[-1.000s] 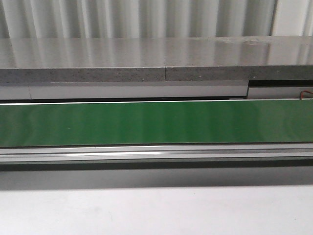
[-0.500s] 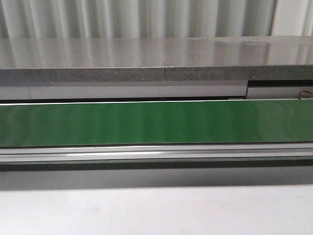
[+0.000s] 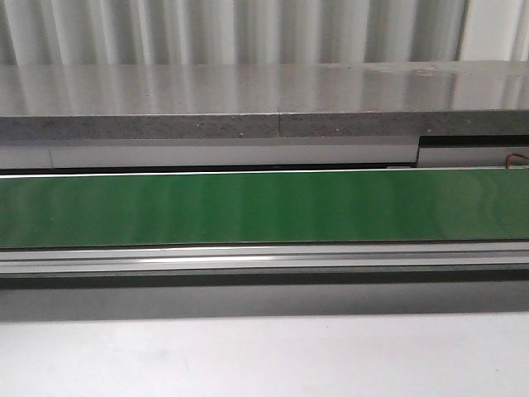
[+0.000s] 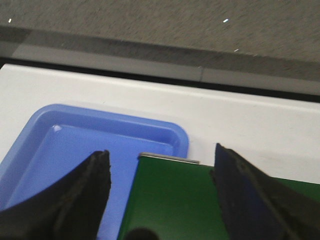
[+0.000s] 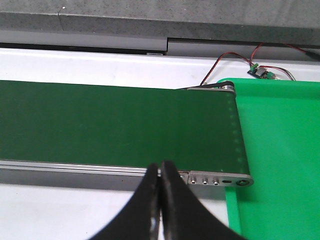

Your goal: Move button from right to left

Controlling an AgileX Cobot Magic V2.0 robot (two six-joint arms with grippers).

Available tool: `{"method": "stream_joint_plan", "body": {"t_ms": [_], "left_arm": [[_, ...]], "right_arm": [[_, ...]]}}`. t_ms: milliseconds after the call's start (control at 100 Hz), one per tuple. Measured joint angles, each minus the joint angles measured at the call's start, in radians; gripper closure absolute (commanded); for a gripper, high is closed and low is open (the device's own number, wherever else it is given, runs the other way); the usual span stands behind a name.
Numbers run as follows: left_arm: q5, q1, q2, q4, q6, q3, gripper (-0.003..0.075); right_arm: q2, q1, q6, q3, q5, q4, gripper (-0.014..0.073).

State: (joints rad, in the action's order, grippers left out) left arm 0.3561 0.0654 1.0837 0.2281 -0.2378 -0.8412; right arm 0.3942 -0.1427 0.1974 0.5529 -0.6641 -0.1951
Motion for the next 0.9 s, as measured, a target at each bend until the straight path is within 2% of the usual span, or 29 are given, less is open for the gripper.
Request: {"method": "stream_joint_plan", "body": {"t_ms": [240,320,460,630,900], "left_arm": [[0.009,-0.13,-0.28,-0.048,0.0,0.136,0.0283],[0.03,-0.161,-0.378,-0.059,0.0,0.19,0.0321],[0.081,-0.185,-0.536,-0.072,0.0,0.265,0.0481],[0.105,-0.185,-0.685,-0.076,0.0,0.33,0.0742],[0.107,-0.185,-0.766,-0.076,0.0,0.35,0.074]], "right_arm": [[0.0,0.0,0.0,0.0,0.0,0.0,0.066],[0.0,0.0,0.0,0.0,0.0,0.0,0.066],[0.0,0.0,0.0,0.0,0.0,0.0,0.066],[0.0,0.0,0.0,0.0,0.0,0.0,0.066],[0.0,0.0,0.0,0.0,0.0,0.0,0.066]]}}
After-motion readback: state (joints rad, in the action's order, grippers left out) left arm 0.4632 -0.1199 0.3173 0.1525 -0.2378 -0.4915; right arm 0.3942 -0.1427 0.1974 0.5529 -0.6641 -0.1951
